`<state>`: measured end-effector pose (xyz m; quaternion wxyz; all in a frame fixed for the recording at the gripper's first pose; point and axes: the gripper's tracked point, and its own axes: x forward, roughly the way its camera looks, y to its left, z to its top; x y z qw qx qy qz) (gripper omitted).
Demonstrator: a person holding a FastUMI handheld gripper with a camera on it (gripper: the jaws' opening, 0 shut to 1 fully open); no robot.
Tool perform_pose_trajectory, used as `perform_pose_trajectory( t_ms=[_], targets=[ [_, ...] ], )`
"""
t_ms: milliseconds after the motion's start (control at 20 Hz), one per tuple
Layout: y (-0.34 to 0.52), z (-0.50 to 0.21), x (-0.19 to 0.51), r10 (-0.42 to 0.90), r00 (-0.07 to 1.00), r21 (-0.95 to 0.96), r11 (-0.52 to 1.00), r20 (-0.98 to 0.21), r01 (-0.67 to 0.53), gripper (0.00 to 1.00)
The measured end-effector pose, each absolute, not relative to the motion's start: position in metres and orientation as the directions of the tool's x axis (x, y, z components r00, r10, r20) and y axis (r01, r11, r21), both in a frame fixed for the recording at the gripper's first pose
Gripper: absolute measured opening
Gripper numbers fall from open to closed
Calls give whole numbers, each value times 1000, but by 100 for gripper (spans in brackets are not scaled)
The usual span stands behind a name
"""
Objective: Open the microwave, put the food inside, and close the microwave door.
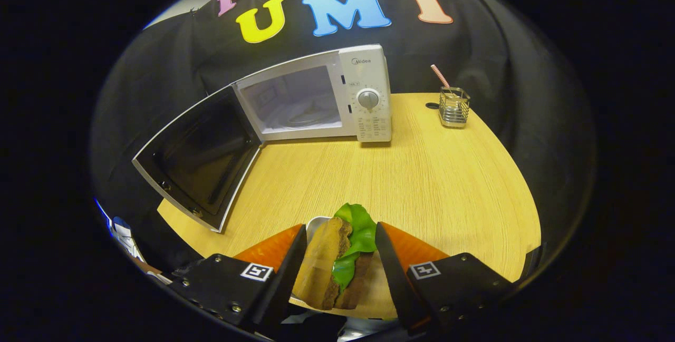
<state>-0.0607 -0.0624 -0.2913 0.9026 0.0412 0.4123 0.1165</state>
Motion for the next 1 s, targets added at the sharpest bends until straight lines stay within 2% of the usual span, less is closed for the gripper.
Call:
perform_pose_trajectory(
  t_ms=[350,550,750,1000],
  targets=[
    [-74,-302,-67,208,601,143,978,-772,-155,80],
    [-64,-282,-63,256,637,208,966,-727,-151,79],
    [-70,-279,-70,227,641,178,974,-733,-142,79],
    [-65,-310,-89,215,544,185,977,-811,-110,79]
  ],
)
